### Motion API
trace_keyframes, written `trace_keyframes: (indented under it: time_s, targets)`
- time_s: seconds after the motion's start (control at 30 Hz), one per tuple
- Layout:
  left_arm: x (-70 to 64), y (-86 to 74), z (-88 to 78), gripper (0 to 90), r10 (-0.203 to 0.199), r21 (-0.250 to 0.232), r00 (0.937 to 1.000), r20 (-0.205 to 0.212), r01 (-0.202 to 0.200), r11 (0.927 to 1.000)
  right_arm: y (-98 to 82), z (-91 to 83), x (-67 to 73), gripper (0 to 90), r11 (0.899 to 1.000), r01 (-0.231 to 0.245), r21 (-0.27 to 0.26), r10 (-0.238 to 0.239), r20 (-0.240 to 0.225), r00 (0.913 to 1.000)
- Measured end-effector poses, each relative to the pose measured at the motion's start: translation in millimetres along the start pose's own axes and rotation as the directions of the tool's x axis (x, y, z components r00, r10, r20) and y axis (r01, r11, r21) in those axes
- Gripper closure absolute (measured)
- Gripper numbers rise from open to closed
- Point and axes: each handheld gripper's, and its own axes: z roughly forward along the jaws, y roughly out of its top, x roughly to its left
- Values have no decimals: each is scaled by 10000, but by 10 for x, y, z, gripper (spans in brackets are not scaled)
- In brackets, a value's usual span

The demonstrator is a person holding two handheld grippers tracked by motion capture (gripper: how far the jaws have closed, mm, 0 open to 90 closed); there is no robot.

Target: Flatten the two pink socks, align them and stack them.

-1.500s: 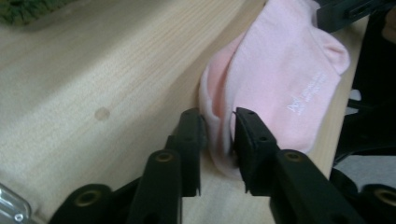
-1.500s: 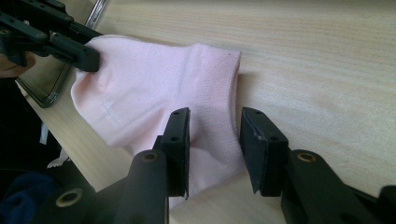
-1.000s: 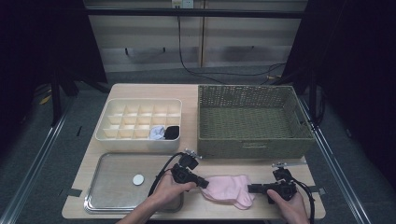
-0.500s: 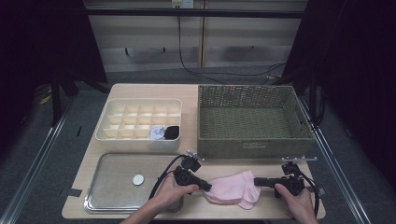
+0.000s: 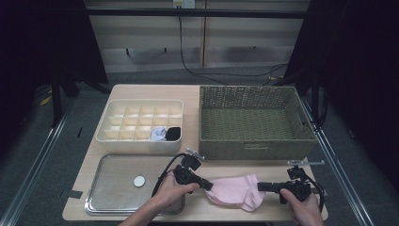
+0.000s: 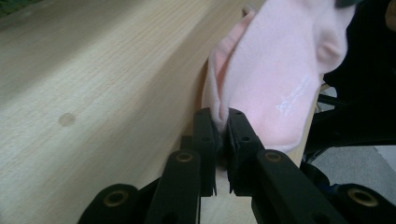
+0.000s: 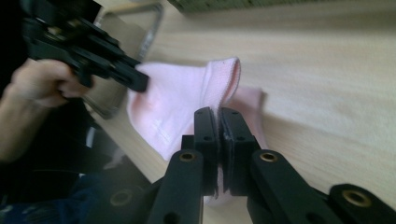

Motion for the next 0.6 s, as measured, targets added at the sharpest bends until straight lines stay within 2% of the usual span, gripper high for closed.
trace_keyframes:
  time_s: [0.1,0.13,0.2,0.27,0.3,0.33,0.4,0.47,0.53,0.57,0.6]
  targets:
    - [28,8,3,834,-57,29,9999,-86,57,10000,-53,86,-58,852,9993,-93,368,73,542,9985]
    - [42,8,10,833,-93,129,9999,-117,95,9999,-68,109,-79,844,9990,-119,425,98,493,9987]
    - [59,11,21,825,-74,238,9992,-382,84,9997,-88,147,-87,829,9983,-30,589,-15,752,9972]
    - [75,13,-3,803,-155,34,9992,-382,157,9999,-99,175,-84,771,9980,-27,634,-21,756,9971]
    - [86,14,-30,799,-112,6,9995,-298,112,9999,-107,182,-79,753,9978,36,668,-97,916,9957]
    - [92,12,-43,778,-204,-74,9994,-278,202,9998,-111,174,-75,743,9980,92,631,-149,901,9958]
    - [107,11,-88,679,-241,-196,9989,-405,233,9995,-119,145,-65,683,9986,44,530,-94,952,9954]
    - [70,34,-147,660,-115,-475,9991,-411,96,9988,-131,95,-54,663,9993,-21,372,-11,868,9962]
    - [-4,67,-209,643,30,-813,9988,-480,-69,9967,-147,59,-45,638,9996,5,266,-32,1019,9948]
    - [-75,99,-229,649,111,-1041,9995,-309,-142,9945,-161,47,-46,639,9997,-15,237,-10,1034,9946]
    - [-113,119,-239,662,331,-961,9989,-345,-363,9947,-174,43,-41,636,9995,-24,300,-7,1032,9947]
